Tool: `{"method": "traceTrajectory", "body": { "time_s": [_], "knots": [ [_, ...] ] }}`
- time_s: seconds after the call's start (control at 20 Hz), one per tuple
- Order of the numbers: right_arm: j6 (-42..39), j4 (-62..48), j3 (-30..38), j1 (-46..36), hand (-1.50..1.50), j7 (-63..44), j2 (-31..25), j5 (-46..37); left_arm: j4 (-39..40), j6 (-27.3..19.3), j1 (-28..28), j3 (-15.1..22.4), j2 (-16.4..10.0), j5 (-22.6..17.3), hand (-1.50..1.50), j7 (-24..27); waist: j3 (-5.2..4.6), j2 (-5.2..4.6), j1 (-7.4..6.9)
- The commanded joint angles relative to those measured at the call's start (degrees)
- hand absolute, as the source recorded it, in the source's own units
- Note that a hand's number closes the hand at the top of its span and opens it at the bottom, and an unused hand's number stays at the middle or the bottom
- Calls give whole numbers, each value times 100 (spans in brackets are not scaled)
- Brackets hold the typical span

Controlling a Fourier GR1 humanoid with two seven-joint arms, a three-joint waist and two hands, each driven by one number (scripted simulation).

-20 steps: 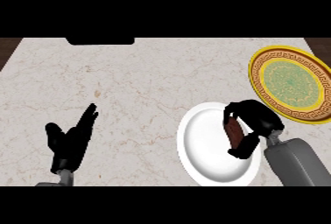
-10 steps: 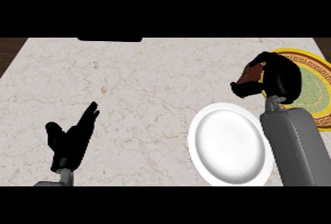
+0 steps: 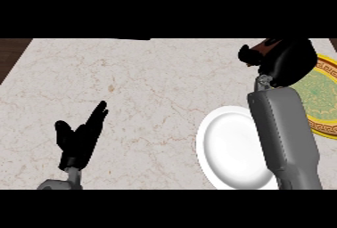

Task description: Pick the sweet potato from the plate and place it in the plate

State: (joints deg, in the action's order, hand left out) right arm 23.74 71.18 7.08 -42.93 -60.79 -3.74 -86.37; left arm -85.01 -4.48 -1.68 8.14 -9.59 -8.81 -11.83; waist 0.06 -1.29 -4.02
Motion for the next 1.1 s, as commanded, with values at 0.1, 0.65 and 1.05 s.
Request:
{"method": "traceTrajectory", "body": {
  "time_s": [0.1, 0.65, 1.05],
  "knots": [
    [1670, -488, 645, -452, 150, -1148, 228, -1120, 276, -10, 278, 119, 123, 71, 0, 97, -9, -21, 24],
    [2883, -1207, 2106, 132, 150, -637, -321, -1860, 229, -122, 143, -19, 209, 4, 0, -138, 3, 50, 299],
    [3953, -2719, 2806, -54, 150, 50, -1117, -1167, 301, -98, 249, 24, 230, 146, 0, -13, 6, 43, 241]
  ]
}}
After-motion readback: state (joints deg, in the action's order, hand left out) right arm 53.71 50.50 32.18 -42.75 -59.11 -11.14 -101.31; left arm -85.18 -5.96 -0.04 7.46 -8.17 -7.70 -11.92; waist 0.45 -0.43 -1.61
